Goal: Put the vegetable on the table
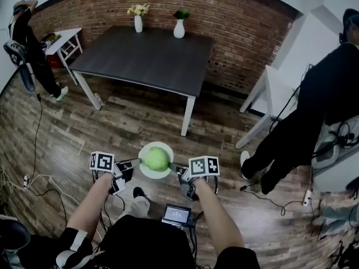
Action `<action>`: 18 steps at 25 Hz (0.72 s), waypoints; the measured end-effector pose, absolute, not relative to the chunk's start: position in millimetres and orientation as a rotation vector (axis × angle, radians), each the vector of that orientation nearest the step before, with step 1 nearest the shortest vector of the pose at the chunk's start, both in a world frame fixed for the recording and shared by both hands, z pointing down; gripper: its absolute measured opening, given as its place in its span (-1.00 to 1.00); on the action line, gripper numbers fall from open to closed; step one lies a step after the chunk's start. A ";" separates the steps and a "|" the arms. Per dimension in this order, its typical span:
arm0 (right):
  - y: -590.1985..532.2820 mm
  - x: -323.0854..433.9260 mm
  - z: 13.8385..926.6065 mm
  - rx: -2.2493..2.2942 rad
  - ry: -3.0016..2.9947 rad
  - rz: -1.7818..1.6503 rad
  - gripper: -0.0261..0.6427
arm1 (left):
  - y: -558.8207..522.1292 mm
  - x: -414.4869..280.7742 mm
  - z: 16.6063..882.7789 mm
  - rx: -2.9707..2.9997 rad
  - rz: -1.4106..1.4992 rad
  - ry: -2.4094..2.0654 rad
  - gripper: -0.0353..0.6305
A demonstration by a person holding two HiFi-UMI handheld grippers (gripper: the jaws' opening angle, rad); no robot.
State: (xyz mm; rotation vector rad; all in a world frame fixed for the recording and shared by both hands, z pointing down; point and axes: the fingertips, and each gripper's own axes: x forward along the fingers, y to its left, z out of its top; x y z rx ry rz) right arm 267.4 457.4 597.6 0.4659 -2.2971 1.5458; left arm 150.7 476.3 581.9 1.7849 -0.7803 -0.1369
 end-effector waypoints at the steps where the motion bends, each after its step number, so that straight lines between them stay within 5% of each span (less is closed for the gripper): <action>1: 450.9 263.9 598.8 0.466 -2.292 1.548 -0.89 | 469.7 147.1 582.9 1.783 -0.138 -0.780 -0.88; 18: 291.7 135.0 591.1 0.568 -2.303 1.569 -0.89 | 301.1 18.5 574.3 1.863 -0.098 -0.701 -0.88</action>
